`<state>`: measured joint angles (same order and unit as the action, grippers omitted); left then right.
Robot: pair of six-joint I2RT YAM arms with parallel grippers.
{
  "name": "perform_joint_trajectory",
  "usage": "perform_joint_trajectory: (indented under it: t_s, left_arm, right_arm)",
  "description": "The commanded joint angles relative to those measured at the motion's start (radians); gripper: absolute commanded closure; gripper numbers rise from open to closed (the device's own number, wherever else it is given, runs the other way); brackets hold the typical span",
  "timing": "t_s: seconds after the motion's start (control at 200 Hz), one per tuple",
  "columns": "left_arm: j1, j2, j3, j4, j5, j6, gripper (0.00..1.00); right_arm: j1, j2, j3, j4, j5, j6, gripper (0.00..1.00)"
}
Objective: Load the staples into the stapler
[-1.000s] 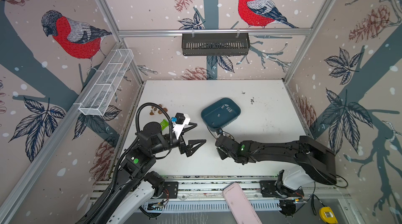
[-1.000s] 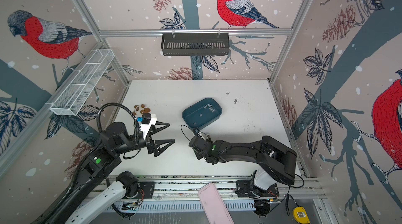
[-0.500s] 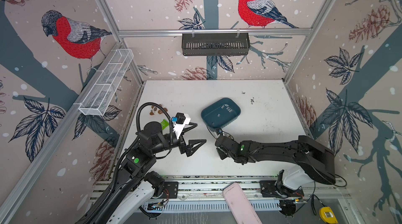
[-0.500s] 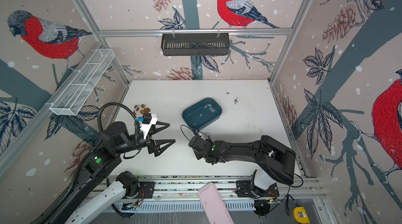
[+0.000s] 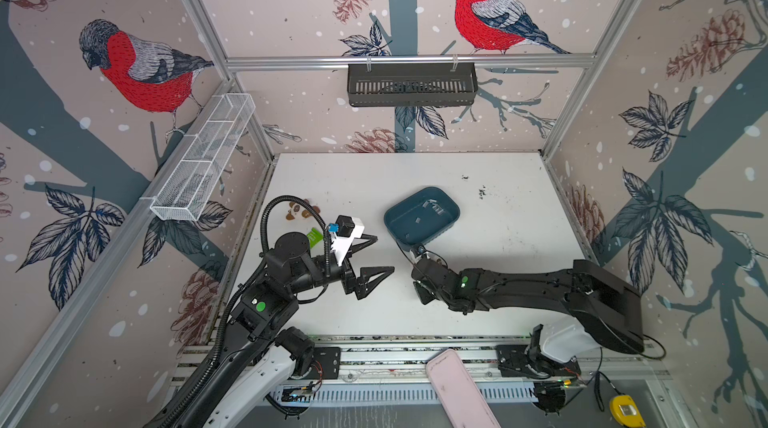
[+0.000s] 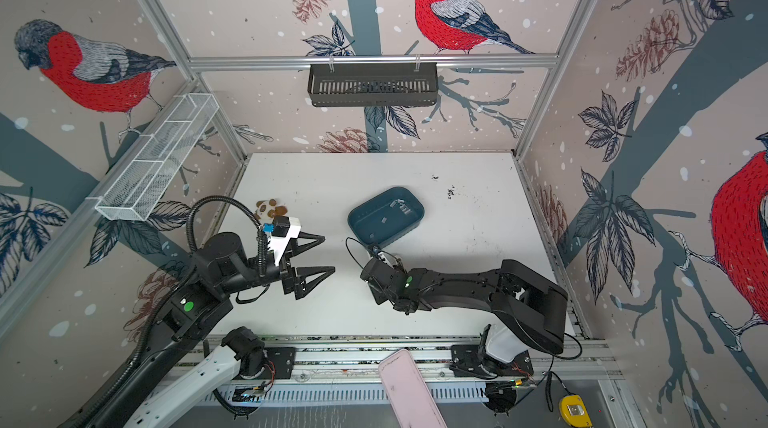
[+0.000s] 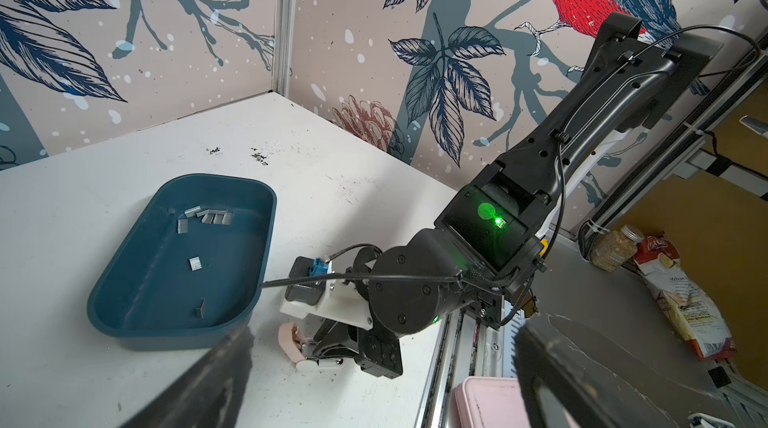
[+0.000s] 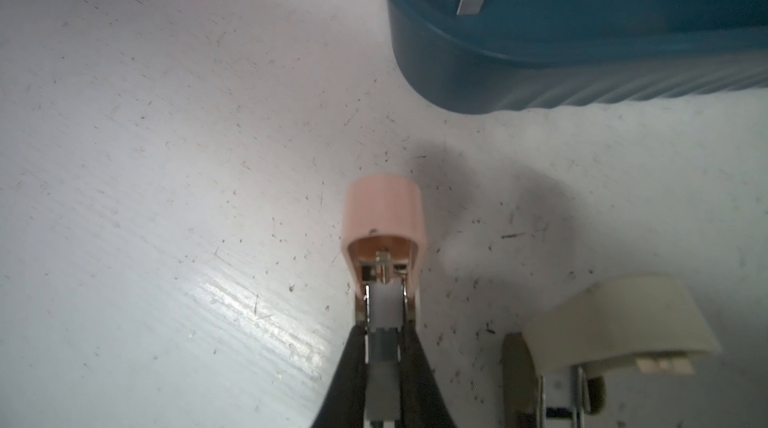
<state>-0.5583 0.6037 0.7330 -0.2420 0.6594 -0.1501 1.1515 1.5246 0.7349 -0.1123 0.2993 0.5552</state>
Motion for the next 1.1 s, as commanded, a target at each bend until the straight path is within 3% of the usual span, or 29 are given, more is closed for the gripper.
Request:
perform_joint_trajectory:
  t_s: [0.0, 1.096]
  left_arm:
    - [0.003, 0.001, 0.0, 0.042, 0.027, 0.019, 0.03]
    - [0.004, 0.003, 0.001, 0.041, 0.036, 0.02, 0.03]
  right_arm:
    - [-0.001, -0.002, 0.0, -0.001, 0.018, 0.015, 0.87]
    - [0.003, 0.014, -0.003, 0.0, 0.019, 0.019, 0.88]
